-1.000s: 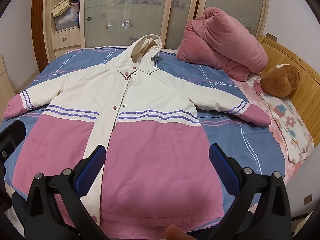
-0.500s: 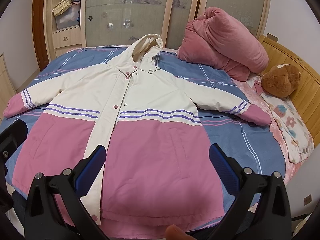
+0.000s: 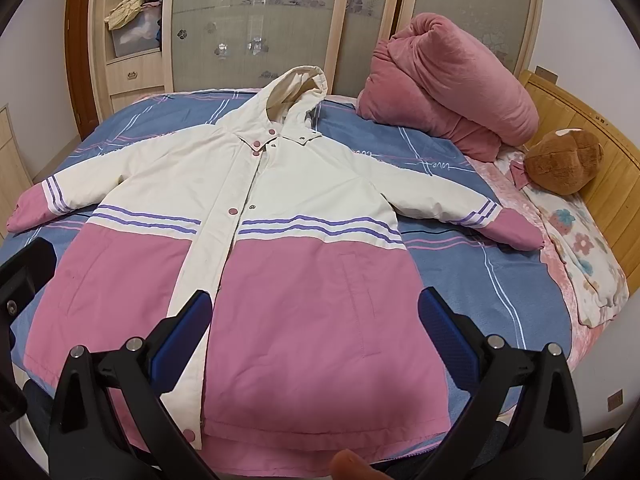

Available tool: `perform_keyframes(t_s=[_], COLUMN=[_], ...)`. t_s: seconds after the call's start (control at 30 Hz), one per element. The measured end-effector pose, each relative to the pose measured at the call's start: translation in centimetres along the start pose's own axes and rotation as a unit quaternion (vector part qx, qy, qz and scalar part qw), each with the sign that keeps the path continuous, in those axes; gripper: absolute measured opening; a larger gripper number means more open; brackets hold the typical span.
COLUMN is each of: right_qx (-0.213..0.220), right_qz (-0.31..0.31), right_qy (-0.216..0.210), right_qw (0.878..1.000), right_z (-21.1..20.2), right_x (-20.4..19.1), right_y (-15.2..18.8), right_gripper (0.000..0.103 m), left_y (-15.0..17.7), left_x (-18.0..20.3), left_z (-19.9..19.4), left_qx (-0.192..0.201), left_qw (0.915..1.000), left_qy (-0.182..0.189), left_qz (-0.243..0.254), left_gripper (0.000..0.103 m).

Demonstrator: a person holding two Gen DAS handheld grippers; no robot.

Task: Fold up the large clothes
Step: 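Grasp the pink cuff of the sleeve nearest the right tool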

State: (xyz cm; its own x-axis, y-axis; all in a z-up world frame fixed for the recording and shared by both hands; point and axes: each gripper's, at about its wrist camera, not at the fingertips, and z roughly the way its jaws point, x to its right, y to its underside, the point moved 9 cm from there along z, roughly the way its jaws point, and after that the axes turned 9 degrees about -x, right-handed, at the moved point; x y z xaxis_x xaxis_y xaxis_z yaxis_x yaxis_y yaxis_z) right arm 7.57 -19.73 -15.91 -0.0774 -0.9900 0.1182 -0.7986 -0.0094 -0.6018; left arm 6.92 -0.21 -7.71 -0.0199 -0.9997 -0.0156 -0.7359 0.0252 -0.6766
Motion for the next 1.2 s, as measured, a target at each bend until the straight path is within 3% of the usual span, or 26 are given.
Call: perform_keyframes(t_s=[0.47,0.6,0.7,0.8,0.87,0.93,1.03,1.07,1.13,1.17,1.2], right_qx=[-0.007,-0.018,-0.027,-0.045,-0.073,-0.11,-0.142,-0.146,-0.148,-0.146,-0.143], right_qz=[-0.007,0.001,0.051,0.11,0.151,0.184,0.21,0.219,0.229,0.235,0.243], right_qy=[0.014,0.04,0.036,-0.037,-0.117,-0.192,-0.259,-0.276,-0.276,-0.273,-0.272], right_qw=[1.0,0.999,0.998,0.992,0.979,0.958,0.932,0.924,0.922,0.921,0.92], right_z=[0.7,2.2,3.4,5.4,7.5,9.9,11.8,12.5,13.4,13.8,14.4], right_x=[0.3,2.7,6.1,8.6,9.7,10.4,10.7,10.9,11.5,11.7,12.2], right_y=[0.2,0.2,-0.1,-0.5,-0.7,-0.8,-1.1,-1.4,-1.8,-2.1,-2.4], right_gripper=[0.102,0.102,0.102,0.102,0.102,0.102,0.085,0.084,0.084,0.084,0.084], left_y=[0.4,0.6,1.1,1.6,1.6,1.2,0.2,-0.3,-1.1,-1.5,-1.8], left_x=[-0.4,-2.0,-2.9,-3.4,-3.3,-2.8,-1.5,-1.0,-0.1,0.4,1.0], left_z=[1.2,3.0,5.2,7.8,8.9,9.9,11.5,12.3,13.6,14.3,15.1], left_qx=[-0.015,-0.043,-0.069,-0.097,-0.104,-0.104,-0.114,-0.119,-0.123,-0.126,-0.131], left_qw=[0.9998,0.9984,0.9953,0.9889,0.9874,0.9872,0.9854,0.9848,0.9848,0.9849,0.9848], left_qy=[0.012,0.021,0.047,0.081,0.088,0.093,0.106,0.108,0.106,0.105,0.102], left_qz=[-0.007,-0.03,-0.048,-0.078,-0.08,-0.078,-0.068,-0.065,-0.061,-0.056,-0.05], left_gripper=[0.101,0.101,0.101,0.101,0.1,0.083,0.069,0.068,0.069,0.072,0.081])
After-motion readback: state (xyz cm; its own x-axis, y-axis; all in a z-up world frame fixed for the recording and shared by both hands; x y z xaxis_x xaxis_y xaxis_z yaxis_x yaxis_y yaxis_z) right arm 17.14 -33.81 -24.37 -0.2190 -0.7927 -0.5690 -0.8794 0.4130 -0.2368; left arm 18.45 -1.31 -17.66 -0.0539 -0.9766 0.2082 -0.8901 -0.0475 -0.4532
